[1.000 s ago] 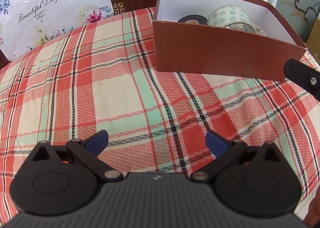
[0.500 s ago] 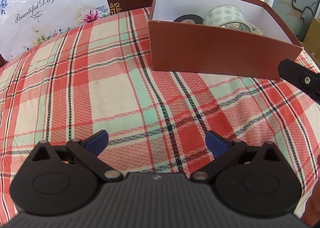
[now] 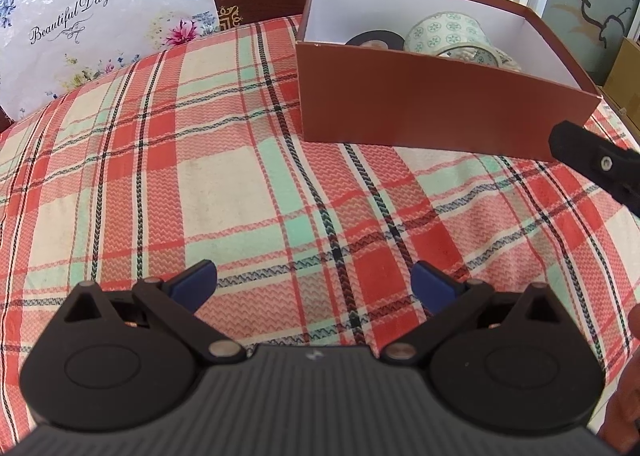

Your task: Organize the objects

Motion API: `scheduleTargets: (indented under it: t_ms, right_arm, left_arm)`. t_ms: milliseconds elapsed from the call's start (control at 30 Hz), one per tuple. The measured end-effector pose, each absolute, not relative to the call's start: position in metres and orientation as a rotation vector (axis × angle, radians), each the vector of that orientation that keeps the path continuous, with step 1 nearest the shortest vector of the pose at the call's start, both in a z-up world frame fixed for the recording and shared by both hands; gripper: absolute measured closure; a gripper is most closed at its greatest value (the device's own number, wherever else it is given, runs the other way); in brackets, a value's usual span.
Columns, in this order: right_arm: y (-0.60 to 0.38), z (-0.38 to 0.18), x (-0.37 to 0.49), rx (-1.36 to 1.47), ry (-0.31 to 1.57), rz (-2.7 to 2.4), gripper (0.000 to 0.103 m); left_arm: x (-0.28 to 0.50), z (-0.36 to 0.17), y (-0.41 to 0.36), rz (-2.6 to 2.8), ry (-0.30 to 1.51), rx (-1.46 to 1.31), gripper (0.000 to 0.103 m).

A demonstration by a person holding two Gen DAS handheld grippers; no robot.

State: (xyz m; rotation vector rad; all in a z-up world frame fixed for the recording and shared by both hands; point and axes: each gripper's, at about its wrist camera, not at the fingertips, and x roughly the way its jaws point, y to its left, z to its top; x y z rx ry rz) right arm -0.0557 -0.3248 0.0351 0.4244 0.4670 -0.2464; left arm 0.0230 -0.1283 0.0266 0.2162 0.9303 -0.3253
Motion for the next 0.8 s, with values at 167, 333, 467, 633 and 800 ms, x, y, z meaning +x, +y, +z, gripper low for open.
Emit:
scheduleTargets:
  t_ms: [167, 333, 467, 633, 800]
  right_arm:
    - [-0.324, 0.0345, -0.0561, 0.422, 0.466, -0.246, 0.0]
    - [-0.3238, 0.0336, -0.0561, 0.422, 0.469, -0.246, 0.0]
    - [-0.3251, 0.0333, -0.0559, 0.422, 0.471, -0.246, 0.0]
    - [-0.3249, 0.0331, -0.0556, 0.423, 0.471, -0.246, 0.0]
    - [-0.3255, 0.0308, -0.0552, 0.423, 0.477, -0.245, 0.0]
  left_arm:
    - [0.0226, 0.0265, -0.1279, -0.324, 0.928, 0.219, 0.0]
    - [0.0225, 0.0263, -0.1277, -0.323, 0.93, 0.22, 0.0]
    - [0.0223, 0.0255, -0.1275, -0.324, 0.934, 0.223, 0.0]
    - [0.0224, 0.0246, -0.1275, -0.323, 0.937, 0.223, 0.0]
    - [0.0227, 0.0242, -0.1277, -0.323, 0.937, 0.225, 0.0]
